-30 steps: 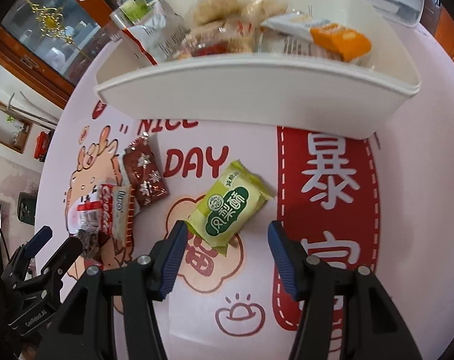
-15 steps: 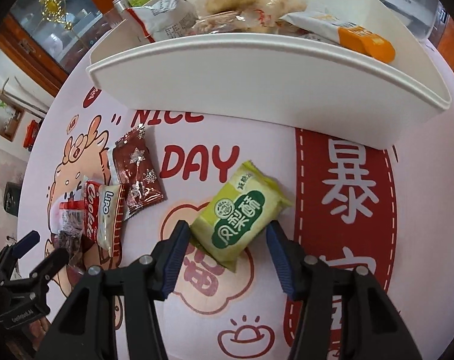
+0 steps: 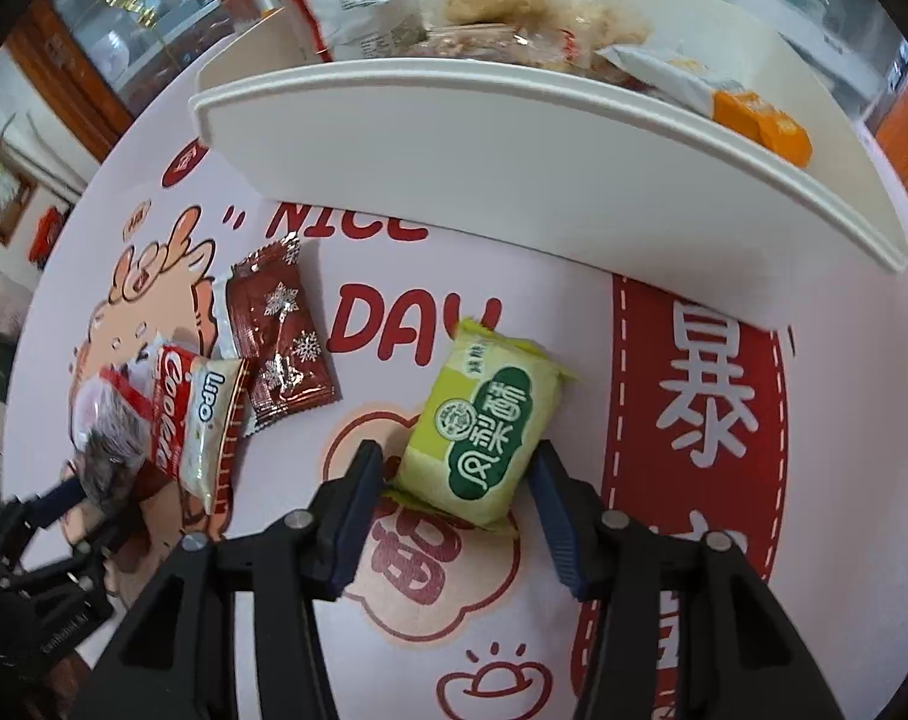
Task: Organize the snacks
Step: 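Grasp the green pastry pack with right tool while left tool grasps the raisin bag, then carry the green pastry pack and raisin bag over the tray with both tools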
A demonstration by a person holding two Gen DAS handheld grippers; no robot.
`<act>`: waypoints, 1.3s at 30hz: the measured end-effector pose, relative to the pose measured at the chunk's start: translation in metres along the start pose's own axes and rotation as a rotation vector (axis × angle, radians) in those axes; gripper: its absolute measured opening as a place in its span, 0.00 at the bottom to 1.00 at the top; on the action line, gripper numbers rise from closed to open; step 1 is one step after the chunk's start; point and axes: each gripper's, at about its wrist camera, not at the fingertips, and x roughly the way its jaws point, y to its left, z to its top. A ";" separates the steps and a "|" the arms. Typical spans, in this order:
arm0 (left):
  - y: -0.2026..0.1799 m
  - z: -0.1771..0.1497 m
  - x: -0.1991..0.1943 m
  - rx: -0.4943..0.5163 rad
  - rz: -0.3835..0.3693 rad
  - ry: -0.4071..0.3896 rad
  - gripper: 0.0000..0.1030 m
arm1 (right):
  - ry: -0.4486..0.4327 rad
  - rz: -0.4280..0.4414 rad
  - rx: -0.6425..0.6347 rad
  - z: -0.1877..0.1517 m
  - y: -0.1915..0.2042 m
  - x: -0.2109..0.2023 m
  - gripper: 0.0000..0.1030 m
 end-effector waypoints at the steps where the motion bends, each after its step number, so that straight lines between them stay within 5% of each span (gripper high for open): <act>1: -0.001 0.000 -0.001 0.001 -0.001 -0.005 0.20 | -0.007 -0.005 -0.013 0.000 0.002 0.000 0.36; 3: -0.002 -0.001 -0.002 -0.004 -0.014 -0.011 0.08 | -0.015 -0.003 -0.029 -0.001 0.006 0.001 0.36; 14: 0.002 0.000 -0.003 -0.016 -0.039 -0.027 0.06 | -0.036 0.071 -0.017 -0.020 -0.012 -0.012 0.36; 17: 0.004 0.004 -0.007 0.011 -0.005 -0.042 0.40 | -0.040 0.080 -0.021 -0.026 -0.022 -0.021 0.36; 19: 0.003 0.009 -0.013 0.045 0.034 -0.077 0.82 | -0.042 0.087 -0.018 -0.028 -0.024 -0.024 0.36; 20: 0.002 0.011 -0.018 0.068 0.052 -0.102 0.85 | -0.040 0.094 -0.015 -0.028 -0.025 -0.024 0.36; 24: -0.005 0.025 -0.021 0.196 0.064 -0.119 0.86 | -0.043 0.104 -0.008 -0.027 -0.025 -0.026 0.36; 31: -0.019 0.037 0.004 0.435 0.019 -0.035 0.86 | -0.044 0.116 0.003 -0.029 -0.028 -0.029 0.36; 36: -0.019 0.049 0.014 0.487 -0.019 0.020 0.86 | -0.045 0.115 0.007 -0.028 -0.028 -0.029 0.36; 39: -0.016 0.054 0.019 0.494 -0.065 0.063 0.77 | -0.044 0.116 0.013 -0.028 -0.027 -0.027 0.36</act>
